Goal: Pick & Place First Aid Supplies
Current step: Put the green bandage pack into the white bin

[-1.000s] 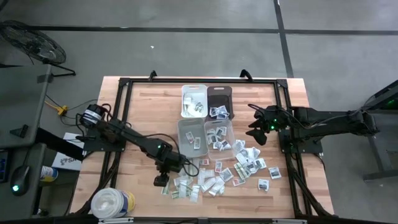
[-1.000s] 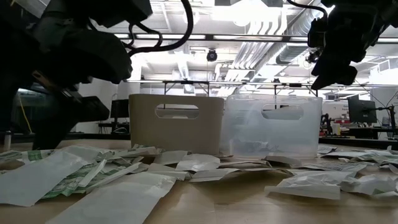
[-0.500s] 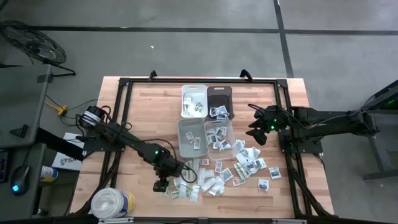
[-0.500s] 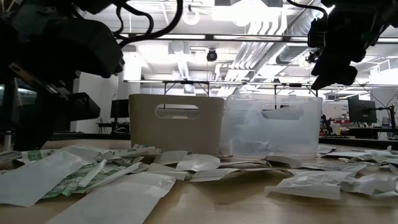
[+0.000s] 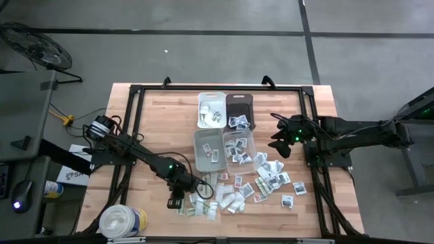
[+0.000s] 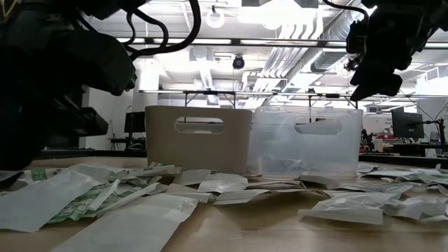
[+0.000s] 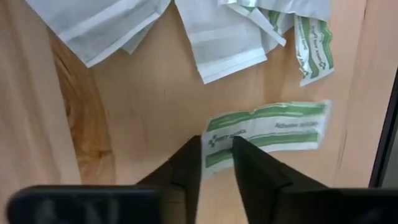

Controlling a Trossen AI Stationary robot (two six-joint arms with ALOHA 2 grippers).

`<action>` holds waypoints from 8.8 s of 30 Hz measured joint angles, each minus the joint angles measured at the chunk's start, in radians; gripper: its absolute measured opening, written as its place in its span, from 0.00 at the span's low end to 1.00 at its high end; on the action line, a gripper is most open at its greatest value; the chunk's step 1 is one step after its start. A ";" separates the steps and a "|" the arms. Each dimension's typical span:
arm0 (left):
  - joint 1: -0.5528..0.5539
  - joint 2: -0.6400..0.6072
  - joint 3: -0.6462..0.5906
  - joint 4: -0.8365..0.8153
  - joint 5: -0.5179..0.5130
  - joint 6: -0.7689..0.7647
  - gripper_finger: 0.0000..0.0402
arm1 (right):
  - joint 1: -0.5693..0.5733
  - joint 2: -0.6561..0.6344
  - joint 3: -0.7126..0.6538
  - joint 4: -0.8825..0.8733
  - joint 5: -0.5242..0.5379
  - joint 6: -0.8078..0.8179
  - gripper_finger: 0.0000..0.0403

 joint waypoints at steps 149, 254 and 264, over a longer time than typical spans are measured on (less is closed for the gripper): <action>0.042 -0.196 0.089 0.167 -0.416 0.442 0.37 | -0.001 0.000 0.000 0.000 0.106 0.024 0.55; -0.084 0.307 0.481 -0.170 -0.597 0.036 0.21 | 0.000 0.001 0.000 -0.045 0.022 -0.106 0.55; -0.084 0.307 0.481 -0.170 -0.570 0.034 0.01 | 0.000 0.001 0.000 -0.045 0.022 -0.106 0.55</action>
